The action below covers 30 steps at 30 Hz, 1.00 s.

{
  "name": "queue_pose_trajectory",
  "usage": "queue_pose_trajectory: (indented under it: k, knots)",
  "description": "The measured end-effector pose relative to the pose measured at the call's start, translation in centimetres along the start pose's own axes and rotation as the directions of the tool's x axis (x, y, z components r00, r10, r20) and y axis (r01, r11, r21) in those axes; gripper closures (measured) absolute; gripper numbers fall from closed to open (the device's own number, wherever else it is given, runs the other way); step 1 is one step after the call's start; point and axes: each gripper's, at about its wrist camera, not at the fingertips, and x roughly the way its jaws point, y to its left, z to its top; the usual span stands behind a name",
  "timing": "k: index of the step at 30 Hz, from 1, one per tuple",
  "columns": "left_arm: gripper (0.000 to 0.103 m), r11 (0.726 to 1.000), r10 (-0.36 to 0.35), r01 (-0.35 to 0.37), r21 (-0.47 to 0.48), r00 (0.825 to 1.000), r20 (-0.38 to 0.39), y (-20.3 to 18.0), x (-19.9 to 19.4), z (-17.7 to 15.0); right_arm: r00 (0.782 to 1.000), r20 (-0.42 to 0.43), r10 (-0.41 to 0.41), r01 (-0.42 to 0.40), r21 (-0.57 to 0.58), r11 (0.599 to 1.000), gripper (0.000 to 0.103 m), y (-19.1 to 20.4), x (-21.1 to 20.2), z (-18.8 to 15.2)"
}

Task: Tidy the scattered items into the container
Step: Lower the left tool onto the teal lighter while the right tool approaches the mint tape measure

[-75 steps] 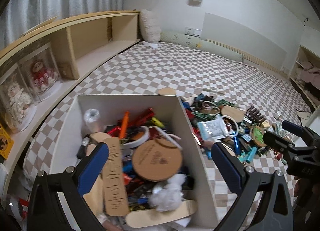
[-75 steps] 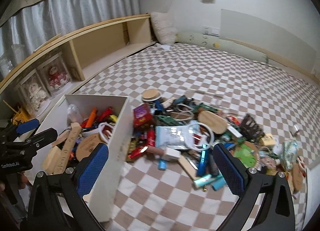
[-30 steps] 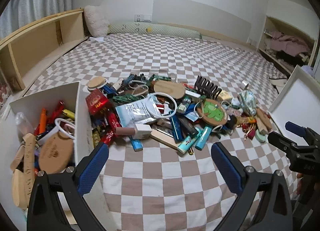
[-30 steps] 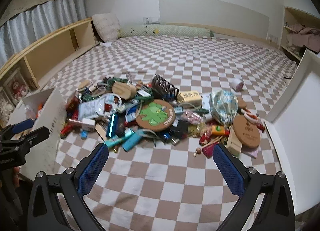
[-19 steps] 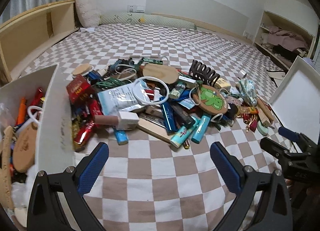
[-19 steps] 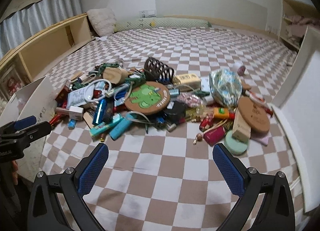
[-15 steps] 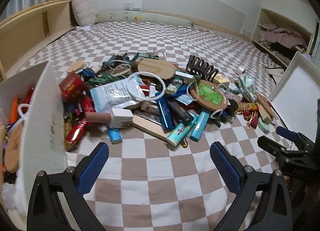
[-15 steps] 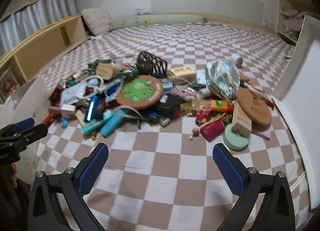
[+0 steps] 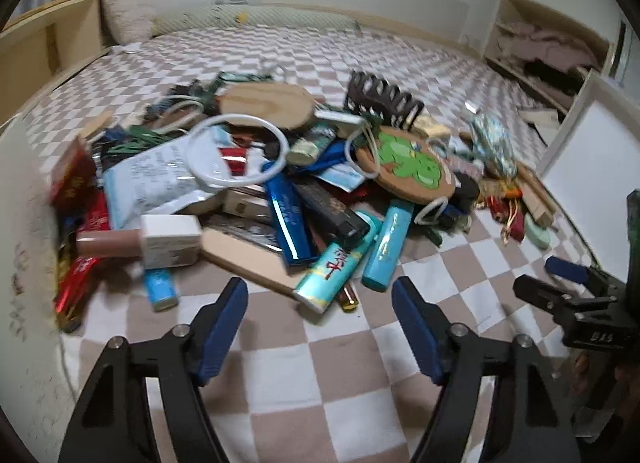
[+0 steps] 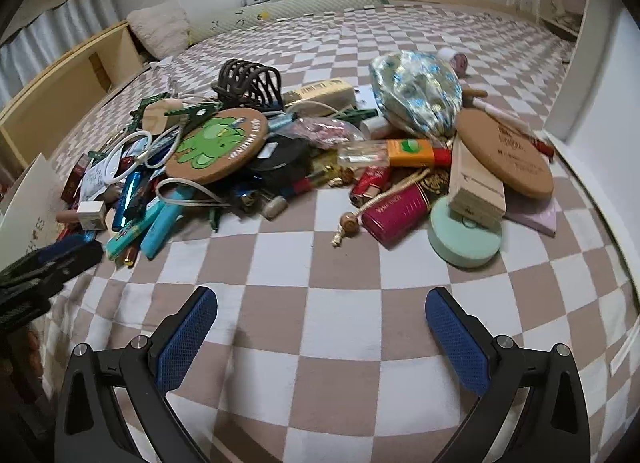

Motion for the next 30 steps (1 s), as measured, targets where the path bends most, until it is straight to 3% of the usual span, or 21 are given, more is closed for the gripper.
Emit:
queue_pose_trajectory:
  k: [10,14,17,25,30]
  knots:
    - [0.030,1.000,-0.017,0.018,0.015,1.000,-0.025,-0.3,2.1,0.2,0.999,0.040,-0.027,0.024,0.056,0.998,0.000,-2.2,-0.9,0.4]
    - [0.056,1.000,0.027,-0.027,-0.004,1.000,-0.012,0.2,1.9,0.2,0.994,0.062,-0.094,0.089,0.085,0.992,0.000,-3.9,-1.2,1.1]
    - [0.069,0.999,0.035,-0.035,-0.025,0.999,-0.012,0.7,1.7,0.1,0.994,0.056,-0.098,0.091,0.116,0.989,0.000,-4.9,-0.9,1.6]
    - [0.081,1.000,-0.015,0.015,-0.002,1.000,-0.019,-0.1,1.1,-0.9,0.990,0.049,-0.132,0.122,0.161,0.979,0.000,-6.2,-0.9,1.7]
    - [0.082,0.999,-0.032,0.032,0.000,0.999,-0.034,-0.5,0.4,-2.1,0.989,0.005,-0.146,0.141,0.224,0.964,0.000,-7.9,-0.2,1.8]
